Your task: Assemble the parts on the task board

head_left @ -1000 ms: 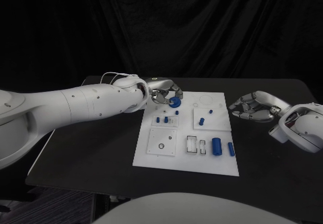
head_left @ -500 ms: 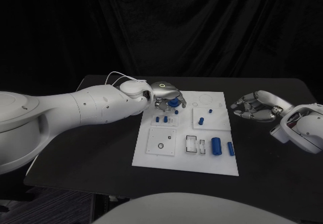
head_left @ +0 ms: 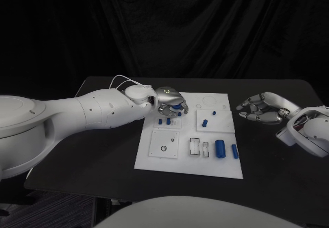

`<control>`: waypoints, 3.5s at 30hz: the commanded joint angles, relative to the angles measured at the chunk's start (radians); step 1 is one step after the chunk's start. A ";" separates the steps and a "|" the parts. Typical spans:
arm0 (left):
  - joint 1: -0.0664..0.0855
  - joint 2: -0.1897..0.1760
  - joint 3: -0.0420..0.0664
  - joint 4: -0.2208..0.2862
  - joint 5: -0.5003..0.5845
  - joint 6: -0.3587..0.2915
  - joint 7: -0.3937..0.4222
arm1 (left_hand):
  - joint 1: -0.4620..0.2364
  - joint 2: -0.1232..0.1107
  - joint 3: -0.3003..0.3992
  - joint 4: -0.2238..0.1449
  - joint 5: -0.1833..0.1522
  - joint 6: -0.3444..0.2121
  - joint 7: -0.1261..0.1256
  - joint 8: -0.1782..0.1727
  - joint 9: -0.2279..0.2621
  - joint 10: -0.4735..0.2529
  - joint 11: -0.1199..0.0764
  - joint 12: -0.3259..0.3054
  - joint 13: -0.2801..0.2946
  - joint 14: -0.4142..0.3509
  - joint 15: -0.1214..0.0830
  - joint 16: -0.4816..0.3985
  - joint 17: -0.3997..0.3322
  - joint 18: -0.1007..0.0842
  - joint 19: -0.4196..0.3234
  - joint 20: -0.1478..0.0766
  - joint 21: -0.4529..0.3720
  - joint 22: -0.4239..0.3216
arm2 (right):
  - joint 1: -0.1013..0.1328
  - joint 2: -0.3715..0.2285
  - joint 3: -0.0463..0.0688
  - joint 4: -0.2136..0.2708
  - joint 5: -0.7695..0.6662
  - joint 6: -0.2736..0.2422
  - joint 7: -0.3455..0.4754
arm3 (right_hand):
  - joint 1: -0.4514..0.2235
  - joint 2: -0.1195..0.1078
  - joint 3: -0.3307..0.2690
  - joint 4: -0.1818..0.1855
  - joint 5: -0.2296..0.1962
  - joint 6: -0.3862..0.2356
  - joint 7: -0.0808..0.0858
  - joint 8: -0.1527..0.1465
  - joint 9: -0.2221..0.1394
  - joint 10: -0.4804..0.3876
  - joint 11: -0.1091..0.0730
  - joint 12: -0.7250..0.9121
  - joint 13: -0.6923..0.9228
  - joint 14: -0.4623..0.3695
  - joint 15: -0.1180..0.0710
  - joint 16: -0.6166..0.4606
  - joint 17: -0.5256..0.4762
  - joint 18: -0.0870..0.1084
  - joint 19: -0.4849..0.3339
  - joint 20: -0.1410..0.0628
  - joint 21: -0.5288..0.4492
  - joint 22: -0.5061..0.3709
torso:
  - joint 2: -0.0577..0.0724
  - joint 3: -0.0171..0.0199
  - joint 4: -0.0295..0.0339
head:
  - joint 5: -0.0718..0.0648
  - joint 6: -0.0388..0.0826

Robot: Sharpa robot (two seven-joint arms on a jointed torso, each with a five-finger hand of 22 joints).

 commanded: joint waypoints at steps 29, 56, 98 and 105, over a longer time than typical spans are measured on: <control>-0.026 0.012 0.001 -0.036 -0.018 -0.120 -0.017 | 0.005 0.046 0.005 -0.015 0.009 0.178 0.067 0.063 0.006 0.200 -0.041 0.055 0.004 0.012 -0.029 0.003 -0.032 -0.028 0.049 -0.021 0.053 0.160 | -0.003 0.008 0.001 -0.002 0.000 0.023 -0.019 | -0.003 0.006 0.011 0.002 0.008 0.008 -0.001 0.002 -0.001 -0.015 -0.001 -0.010 -0.015 -0.009 0.000 -0.012 -0.008 0.015 -0.008 -0.002 -0.014 0.016 | 0.001 -0.0004 -0.0003 | 0.000 0.000; 0.015 -0.199 0.001 0.197 -0.018 -0.057 -0.149 | -0.024 0.035 -0.016 -0.002 -0.015 0.201 0.074 0.049 -0.005 0.243 -0.033 -0.012 -0.035 0.021 -0.027 -0.019 -0.071 -0.036 0.070 -0.022 0.078 0.181 | -0.010 0.009 0.001 -0.010 0.000 0.032 -0.024 | -0.003 0.005 0.013 0.000 0.004 0.012 -0.002 0.004 -0.001 -0.018 -0.002 -0.012 -0.020 -0.011 0.000 -0.016 -0.013 0.015 -0.010 -0.002 -0.018 0.015 | -0.003 0.0022 0.0050 | -0.005 0.000; 0.000 -0.155 0.000 0.152 -0.018 -0.012 -0.148 | -0.031 0.037 -0.021 0.006 -0.026 0.205 0.074 0.042 -0.009 0.257 -0.031 -0.038 -0.049 -0.002 -0.024 -0.050 -0.122 -0.029 0.051 -0.019 0.048 0.167 | -0.013 0.014 0.001 -0.011 0.000 0.038 -0.024 | -0.001 0.004 0.015 -0.002 0.002 0.010 -0.002 0.003 -0.002 -0.020 -0.002 -0.015 -0.024 -0.013 -0.001 -0.019 -0.017 0.016 -0.011 -0.003 -0.022 0.013 | 0.003 0.0013 0.0042 | -0.002 0.000; -0.003 -0.149 0.000 0.155 -0.018 -0.012 -0.147 | -0.032 0.038 -0.022 0.007 -0.026 0.204 0.075 0.041 -0.010 0.260 -0.030 -0.040 -0.050 -0.006 -0.024 -0.055 -0.129 -0.028 0.049 -0.019 0.043 0.165 | -0.013 0.016 0.001 -0.012 0.000 0.042 -0.024 | 0.000 0.004 0.017 -0.004 0.002 0.010 -0.002 0.004 -0.002 -0.021 -0.002 -0.016 -0.025 -0.014 -0.001 -0.020 -0.018 0.016 -0.012 -0.003 -0.024 0.012 | 0.002 0.0012 0.0048 | -0.004 0.000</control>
